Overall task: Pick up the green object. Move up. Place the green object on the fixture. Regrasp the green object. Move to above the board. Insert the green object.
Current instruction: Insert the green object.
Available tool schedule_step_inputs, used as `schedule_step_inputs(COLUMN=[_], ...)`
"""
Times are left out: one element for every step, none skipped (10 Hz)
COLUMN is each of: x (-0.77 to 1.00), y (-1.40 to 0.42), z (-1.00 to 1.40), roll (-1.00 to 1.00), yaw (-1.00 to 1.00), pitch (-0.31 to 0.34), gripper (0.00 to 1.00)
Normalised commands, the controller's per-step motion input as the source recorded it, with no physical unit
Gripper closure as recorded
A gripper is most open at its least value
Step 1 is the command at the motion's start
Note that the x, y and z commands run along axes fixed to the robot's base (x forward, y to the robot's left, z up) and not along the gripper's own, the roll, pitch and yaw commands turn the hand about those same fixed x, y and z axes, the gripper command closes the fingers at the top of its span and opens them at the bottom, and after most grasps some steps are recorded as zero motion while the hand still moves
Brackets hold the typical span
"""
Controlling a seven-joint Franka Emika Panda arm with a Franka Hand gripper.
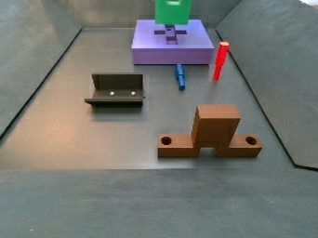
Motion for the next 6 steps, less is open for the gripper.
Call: schedule_step_inputs(x=[0.00,0.00,-0.03,-0.19,-0.19,0.00], y=[0.00,-0.02,0.00,0.00,0.00,0.00], z=[-0.40,-0.37,-0.35,-0.23,-0.17,-0.13], roll=[-0.09,-0.12,-0.12,-0.13,-0.15,-0.11], yaw=[0.00,0.00,0.00,0.00,0.00,0.00], pitch=[-0.049,-0.016,-0.039,-0.060,-0.069,-0.003], gripper=[1.00,1.00,1.00,1.00,1.00,1.00])
